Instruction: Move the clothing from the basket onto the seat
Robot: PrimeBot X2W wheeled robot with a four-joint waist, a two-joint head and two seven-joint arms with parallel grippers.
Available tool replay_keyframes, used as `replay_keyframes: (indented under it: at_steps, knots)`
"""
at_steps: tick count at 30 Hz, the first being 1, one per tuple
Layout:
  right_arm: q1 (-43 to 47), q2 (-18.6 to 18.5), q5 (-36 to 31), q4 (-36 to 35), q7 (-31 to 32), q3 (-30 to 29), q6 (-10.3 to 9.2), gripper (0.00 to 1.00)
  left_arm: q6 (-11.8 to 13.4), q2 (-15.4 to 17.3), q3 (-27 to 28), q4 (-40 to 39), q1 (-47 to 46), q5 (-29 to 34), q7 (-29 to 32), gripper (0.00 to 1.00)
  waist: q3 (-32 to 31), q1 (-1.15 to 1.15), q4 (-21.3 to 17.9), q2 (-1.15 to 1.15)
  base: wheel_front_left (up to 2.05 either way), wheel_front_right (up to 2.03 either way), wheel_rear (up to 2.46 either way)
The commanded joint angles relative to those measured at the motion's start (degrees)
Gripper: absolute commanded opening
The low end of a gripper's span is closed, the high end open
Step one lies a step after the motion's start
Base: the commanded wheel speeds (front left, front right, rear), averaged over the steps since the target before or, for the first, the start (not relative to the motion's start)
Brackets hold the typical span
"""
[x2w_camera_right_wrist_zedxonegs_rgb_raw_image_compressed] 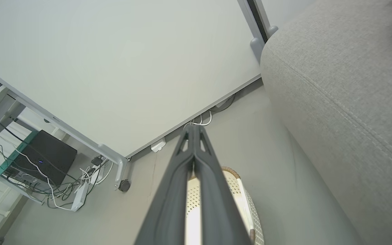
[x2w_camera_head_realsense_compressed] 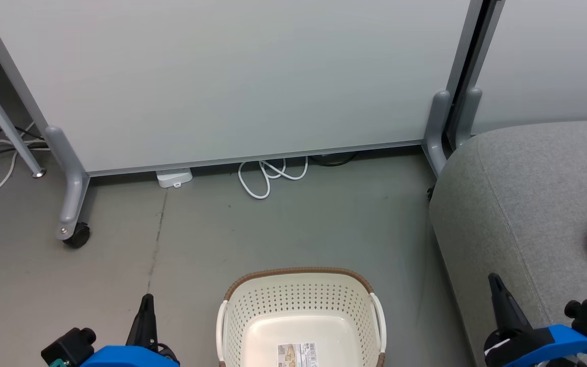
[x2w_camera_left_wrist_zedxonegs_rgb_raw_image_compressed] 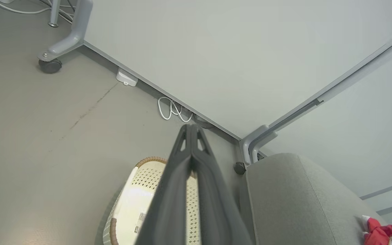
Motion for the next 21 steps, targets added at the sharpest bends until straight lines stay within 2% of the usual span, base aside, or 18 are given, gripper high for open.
replay_keyframes:
  at_steps: [1, 21]
  knots:
    - [-1.75, -0.28, 1.83, -0.95, 0.34, -0.23, 0.0, 0.0, -0.04, 0.04, 0.58, -1.14, -1.69, -1.51, 0.39, 0.0, 0.01, 0.0, -0.03, 0.0, 0.0, 0.0, 0.0]
    - [-3.09, -0.38, 17.75, -1.24, 2.75, -0.77, 0.0, 0.0, -0.06, 0.05, 2.94, -4.04, -2.88, -15.63, 4.27, 0.0, 0.26, -0.01, -0.84, 0.0, 0.0, 0.0, 0.0]
